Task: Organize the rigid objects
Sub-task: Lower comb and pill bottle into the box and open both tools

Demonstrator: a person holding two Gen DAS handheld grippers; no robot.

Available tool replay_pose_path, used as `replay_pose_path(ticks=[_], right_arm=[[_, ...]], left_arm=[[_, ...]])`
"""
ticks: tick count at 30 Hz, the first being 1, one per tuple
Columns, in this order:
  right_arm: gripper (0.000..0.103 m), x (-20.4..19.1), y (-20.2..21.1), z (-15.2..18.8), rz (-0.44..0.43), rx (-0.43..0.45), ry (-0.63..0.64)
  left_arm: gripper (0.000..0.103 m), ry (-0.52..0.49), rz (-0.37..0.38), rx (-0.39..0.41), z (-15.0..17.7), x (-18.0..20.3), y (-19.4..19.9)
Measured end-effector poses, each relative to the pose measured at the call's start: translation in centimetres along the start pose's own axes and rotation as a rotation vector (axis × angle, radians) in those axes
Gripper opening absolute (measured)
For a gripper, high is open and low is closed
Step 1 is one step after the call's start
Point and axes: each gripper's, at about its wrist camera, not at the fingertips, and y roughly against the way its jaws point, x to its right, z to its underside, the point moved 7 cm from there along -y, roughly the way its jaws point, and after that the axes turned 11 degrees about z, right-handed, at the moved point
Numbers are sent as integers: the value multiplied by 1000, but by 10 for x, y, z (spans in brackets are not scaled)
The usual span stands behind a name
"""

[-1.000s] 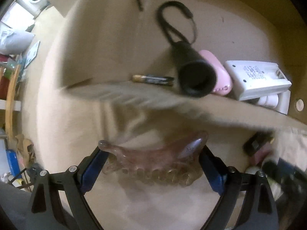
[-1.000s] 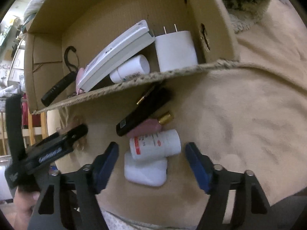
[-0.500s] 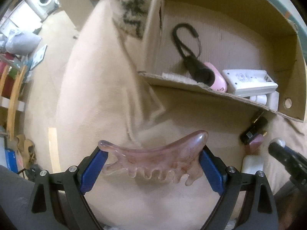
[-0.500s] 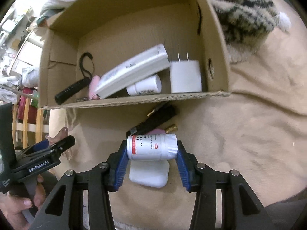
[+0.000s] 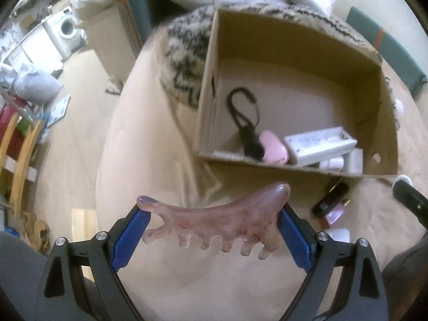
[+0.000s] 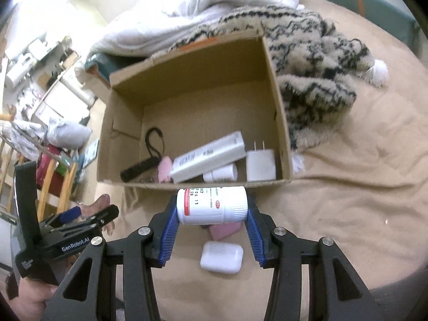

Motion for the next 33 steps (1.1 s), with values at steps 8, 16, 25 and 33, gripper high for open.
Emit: replay_pose_path(ticks=[8, 16, 25, 33], right_arm=[[49, 0, 12, -17, 9, 51, 34], [49, -3, 10, -54, 22, 122, 72], [49, 2, -14, -86, 49, 110, 78], [49, -5, -39, -83, 68, 49, 97]], left_arm=[[92, -54, 31, 77, -28, 9, 7], [92, -100, 35, 120, -67, 21, 3], [92, -125, 57, 132, -105, 35, -15], [92, -133, 91, 97, -110, 48, -50]])
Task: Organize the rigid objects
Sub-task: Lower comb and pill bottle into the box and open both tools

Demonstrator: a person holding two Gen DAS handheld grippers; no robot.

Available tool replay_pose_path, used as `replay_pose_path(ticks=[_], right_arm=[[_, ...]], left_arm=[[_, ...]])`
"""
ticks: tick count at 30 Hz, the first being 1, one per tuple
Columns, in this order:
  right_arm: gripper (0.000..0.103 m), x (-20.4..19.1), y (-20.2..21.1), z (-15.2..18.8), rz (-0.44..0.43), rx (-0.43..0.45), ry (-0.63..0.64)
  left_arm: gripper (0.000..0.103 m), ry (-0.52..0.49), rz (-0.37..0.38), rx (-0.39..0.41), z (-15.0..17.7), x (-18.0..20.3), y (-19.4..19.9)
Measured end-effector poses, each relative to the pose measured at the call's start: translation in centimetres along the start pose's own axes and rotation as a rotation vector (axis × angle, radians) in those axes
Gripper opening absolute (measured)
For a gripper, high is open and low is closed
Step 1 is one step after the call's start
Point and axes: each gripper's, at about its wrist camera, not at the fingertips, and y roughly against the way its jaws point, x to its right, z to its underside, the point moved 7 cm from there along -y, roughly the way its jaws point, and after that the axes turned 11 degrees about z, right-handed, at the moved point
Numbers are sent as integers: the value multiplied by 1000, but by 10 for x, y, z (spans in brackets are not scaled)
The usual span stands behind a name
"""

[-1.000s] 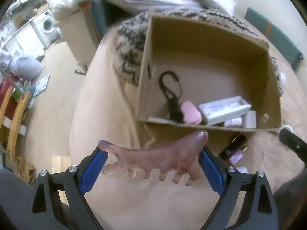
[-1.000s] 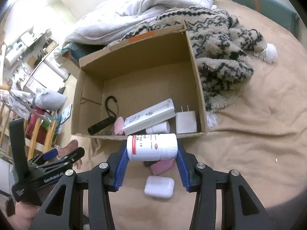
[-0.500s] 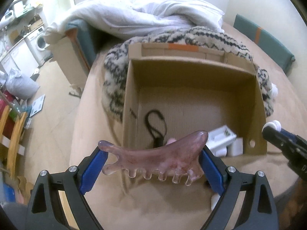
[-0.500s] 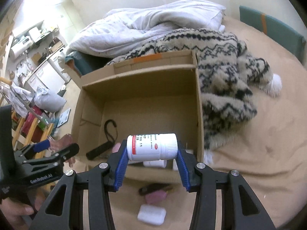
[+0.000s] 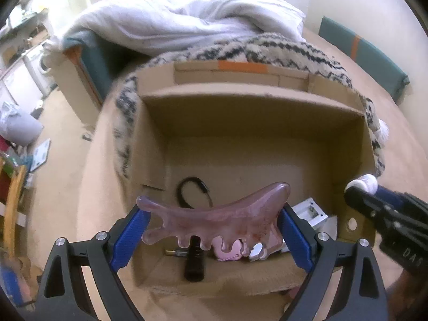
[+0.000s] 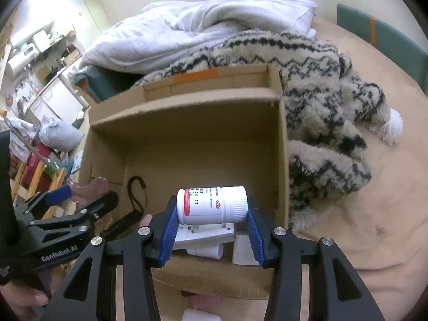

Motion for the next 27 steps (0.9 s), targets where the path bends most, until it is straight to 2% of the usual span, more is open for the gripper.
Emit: replay_pose_path(ticks=[3, 11, 19, 24, 25, 27], right_arm=[[49, -5, -10, 8, 22, -36, 34], [49, -4, -21, 14, 31, -71, 23], [49, 1, -26, 14, 31, -87, -2], [50, 2, -26, 13, 0, -89, -32], [51, 1, -25, 13, -17, -88, -45], [66, 2, -23, 11, -31, -80, -61]], left_arm=[[92, -2, 47, -29, 8, 4, -14], [92, 32, 23, -66, 14, -7, -30], [92, 38, 11, -33, 10, -7, -22], [102, 33, 13, -10, 8, -7, -16], [102, 34, 11, -9, 8, -8, -15], [102, 42, 12, -12, 8, -10, -15]])
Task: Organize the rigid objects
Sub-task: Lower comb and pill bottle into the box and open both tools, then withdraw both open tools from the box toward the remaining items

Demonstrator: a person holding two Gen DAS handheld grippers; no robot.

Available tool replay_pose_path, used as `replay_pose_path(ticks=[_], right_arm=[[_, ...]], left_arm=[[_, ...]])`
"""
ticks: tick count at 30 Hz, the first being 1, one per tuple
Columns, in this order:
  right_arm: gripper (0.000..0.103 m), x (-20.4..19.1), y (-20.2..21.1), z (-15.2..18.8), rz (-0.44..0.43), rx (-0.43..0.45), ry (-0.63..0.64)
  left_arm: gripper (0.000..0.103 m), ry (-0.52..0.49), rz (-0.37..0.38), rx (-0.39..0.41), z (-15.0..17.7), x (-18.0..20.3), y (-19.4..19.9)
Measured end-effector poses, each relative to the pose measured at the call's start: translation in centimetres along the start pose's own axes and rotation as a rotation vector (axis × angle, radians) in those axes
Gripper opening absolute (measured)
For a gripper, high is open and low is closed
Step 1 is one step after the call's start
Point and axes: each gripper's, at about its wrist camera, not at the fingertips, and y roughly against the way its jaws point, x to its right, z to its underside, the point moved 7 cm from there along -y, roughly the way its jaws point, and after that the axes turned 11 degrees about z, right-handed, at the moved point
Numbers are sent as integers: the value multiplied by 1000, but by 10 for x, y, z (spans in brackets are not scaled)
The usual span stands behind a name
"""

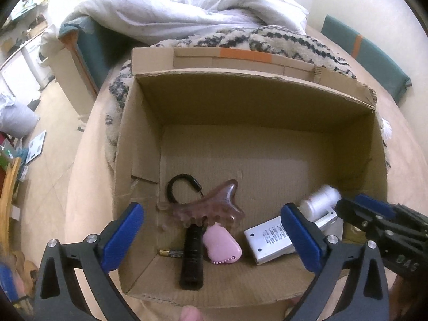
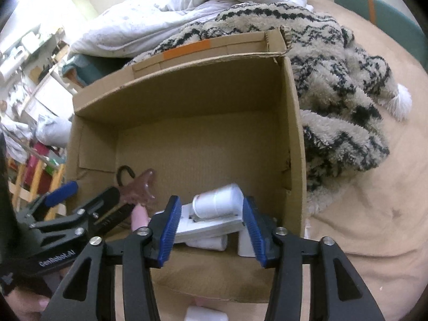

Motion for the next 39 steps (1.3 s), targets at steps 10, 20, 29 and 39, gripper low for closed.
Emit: replay_pose_path(ticks=[10, 20, 29, 39], right_arm=[[86, 1, 8, -5, -30, 27, -27], [86, 3, 18, -3, -40, 43, -47], [86, 11, 31, 2, -33, 66, -73], [86, 16, 48, 14, -19, 79, -71]], left_arm=[[102, 19, 15, -9, 2, -1, 2], [102, -7, 7, 19, 5, 0, 23], [102, -5, -39, 21, 18, -8, 42], [102, 19, -54, 7, 41, -21, 61]])
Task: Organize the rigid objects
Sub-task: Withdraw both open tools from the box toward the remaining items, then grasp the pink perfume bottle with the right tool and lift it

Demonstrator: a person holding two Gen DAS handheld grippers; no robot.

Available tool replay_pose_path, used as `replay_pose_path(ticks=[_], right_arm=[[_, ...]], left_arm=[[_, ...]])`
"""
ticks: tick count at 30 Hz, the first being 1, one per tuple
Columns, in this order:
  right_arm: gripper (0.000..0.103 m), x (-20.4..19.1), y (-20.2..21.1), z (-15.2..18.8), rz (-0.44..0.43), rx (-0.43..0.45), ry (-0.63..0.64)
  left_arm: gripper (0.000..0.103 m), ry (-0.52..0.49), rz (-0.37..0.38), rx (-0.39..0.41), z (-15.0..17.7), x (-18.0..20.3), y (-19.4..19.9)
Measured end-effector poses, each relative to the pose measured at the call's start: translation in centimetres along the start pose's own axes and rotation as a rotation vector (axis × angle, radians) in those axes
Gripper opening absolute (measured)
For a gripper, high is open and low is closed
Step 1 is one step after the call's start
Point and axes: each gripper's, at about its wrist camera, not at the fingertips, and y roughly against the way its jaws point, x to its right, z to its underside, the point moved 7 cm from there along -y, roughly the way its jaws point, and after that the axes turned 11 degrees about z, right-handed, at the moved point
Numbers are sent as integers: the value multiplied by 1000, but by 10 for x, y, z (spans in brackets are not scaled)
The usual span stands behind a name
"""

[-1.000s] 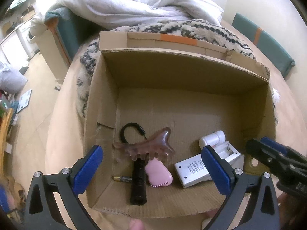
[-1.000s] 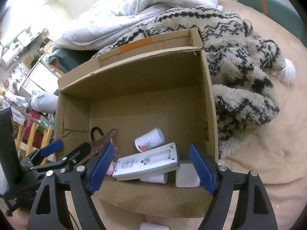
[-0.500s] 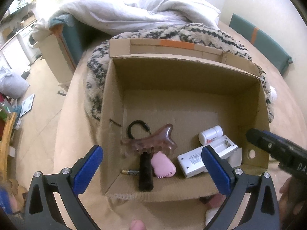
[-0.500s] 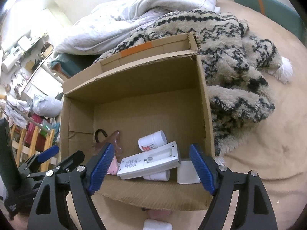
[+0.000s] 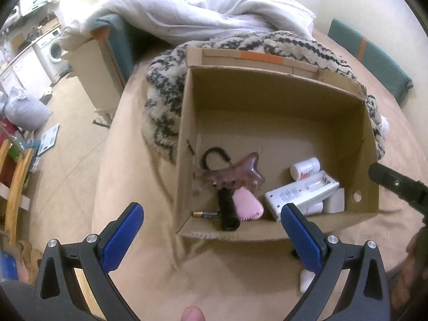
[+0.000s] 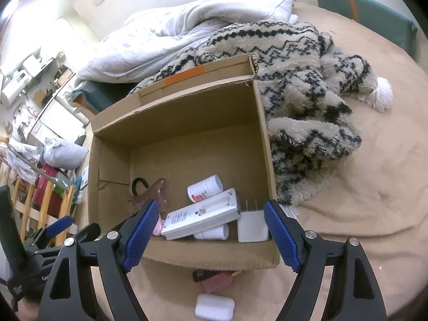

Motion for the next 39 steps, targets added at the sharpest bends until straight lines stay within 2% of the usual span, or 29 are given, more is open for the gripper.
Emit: replay_pose_path(ticks=[3, 12, 15, 17, 20, 26, 29, 36, 39], right_arm=[[85, 1, 5, 8, -6, -8, -3], [85, 2, 14, 38, -43, -50, -38], [86, -1, 7, 51, -58, -112, -35], [85, -7, -7, 67, -70, -201, -7], [85, -12, -29, 88, -15, -315, 54], [85, -22, -69, 119, 145, -461, 266], [85, -25, -82, 118, 217, -459, 377], [85, -34, -104, 119, 236, -470, 489], [75, -41, -105, 122, 242, -448, 534]], left_arm=[[102, 7, -21, -4, 7, -5, 4], [102, 69, -9, -51, 35, -14, 9], [102, 96, -7, -61, 41, -20, 9], [102, 115, -12, -70, 44, -24, 8], [102, 146, -5, -89, 48, -28, 6], [102, 163, 20, -109, 50, -24, 3], [102, 160, 26, -111, 51, -22, 3], [102, 200, 56, -129, 51, -24, -2], [102, 206, 61, -129, 50, -24, -2]])
